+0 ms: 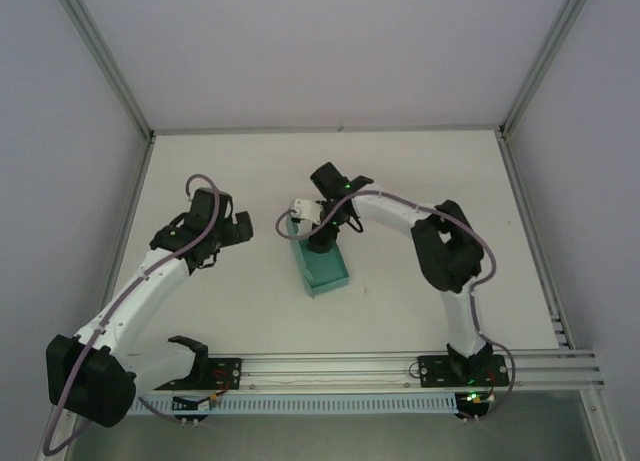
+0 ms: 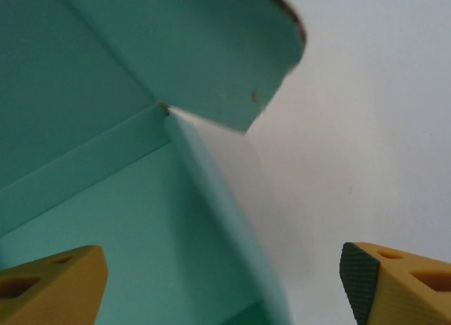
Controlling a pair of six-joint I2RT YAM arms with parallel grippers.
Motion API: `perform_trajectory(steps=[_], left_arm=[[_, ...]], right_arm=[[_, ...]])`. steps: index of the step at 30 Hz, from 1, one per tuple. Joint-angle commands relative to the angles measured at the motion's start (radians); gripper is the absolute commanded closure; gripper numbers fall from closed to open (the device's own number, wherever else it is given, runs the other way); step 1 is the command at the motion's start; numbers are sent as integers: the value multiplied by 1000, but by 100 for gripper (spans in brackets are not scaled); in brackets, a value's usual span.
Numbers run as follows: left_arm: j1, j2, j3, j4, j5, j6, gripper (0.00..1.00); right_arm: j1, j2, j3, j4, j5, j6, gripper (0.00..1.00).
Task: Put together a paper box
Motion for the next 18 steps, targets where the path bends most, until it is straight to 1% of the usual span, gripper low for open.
perform_trajectory(steps=[1,3,5,8,9,11,12,14,16,18], left_arm=[[10,-47,16,-24,-36,-34,0],[9,-57,12,-19,-50,-33,0],[9,-59,8,-10,-54,-32,0],[9,-49,11,-11,-60,-30,0],[10,-45,12,-10,-59,-30,0],[9,-36,13,-5,-62,-29,0],[9,-33,13,-1,-63,-31,0],[10,-21,9,10,-60,-29,0],[10,-9,11,18,-63,-35,0],[10,10,15,28,-55,-35,0]], right_arm=[[0,69,91,-161,-5,-90,29],[2,93,103,-152,4,-62,39],[3,92,82,-108,27,-22,53],[3,49,11,-15,60,58,61],[2,32,-18,28,81,97,66],[2,-10,-82,120,154,194,72],[2,-27,-104,151,188,247,73],[2,-61,-146,180,259,376,72],[2,-90,-178,182,374,557,73],[2,-131,-219,142,486,773,73]])
